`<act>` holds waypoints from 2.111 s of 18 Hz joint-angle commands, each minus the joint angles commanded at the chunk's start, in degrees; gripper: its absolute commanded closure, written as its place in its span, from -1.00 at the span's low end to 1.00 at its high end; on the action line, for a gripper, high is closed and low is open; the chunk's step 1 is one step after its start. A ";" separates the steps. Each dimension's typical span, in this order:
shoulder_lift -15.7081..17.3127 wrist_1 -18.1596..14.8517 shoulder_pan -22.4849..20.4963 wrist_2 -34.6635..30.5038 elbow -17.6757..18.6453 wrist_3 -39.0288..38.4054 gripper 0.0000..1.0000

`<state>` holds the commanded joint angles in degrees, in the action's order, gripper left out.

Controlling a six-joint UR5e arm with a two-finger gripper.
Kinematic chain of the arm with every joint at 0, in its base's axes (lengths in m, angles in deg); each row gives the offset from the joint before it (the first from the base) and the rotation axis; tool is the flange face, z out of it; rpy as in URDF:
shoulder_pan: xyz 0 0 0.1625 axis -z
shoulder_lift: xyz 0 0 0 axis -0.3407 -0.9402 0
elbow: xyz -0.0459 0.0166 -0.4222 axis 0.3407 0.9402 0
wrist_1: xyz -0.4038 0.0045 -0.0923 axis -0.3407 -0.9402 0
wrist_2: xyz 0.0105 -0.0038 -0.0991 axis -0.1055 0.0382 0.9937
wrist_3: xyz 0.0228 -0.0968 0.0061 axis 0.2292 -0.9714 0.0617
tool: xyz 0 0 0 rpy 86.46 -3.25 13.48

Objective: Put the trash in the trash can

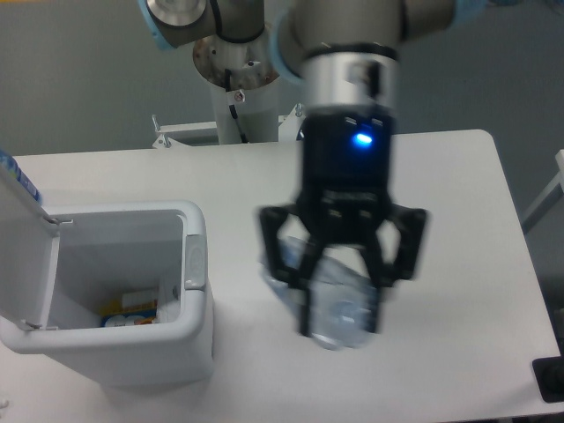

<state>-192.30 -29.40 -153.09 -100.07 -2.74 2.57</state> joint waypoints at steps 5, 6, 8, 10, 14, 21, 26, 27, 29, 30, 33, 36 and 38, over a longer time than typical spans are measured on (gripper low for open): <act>0.62 0.00 5.89 -0.09 2.65 0.00 -0.12; 0.36 -0.09 7.03 -0.09 2.74 0.00 -0.12; 0.01 -0.09 8.27 -0.09 3.79 0.09 -0.12; -0.43 -0.09 8.80 -0.09 4.76 0.09 -0.13; -1.05 -0.09 9.50 -0.09 5.46 0.70 -0.28; -0.43 -0.17 9.15 -0.17 5.64 2.81 -1.00; 0.27 -0.44 2.93 -4.38 5.73 3.08 -1.00; 0.27 -0.53 1.17 -5.79 5.64 3.25 -1.00; 0.27 -0.70 -1.99 -8.25 5.20 3.69 -1.00; 0.27 -0.88 -3.66 -9.48 5.37 5.52 -1.00; 0.44 -3.16 -7.54 -13.70 5.73 14.56 -1.00; 0.44 -4.57 -11.31 -16.69 5.72 18.53 -1.00; 0.44 -7.89 -12.38 -18.79 5.99 26.32 -1.00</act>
<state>-191.86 -37.28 -165.46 -118.87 3.25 28.90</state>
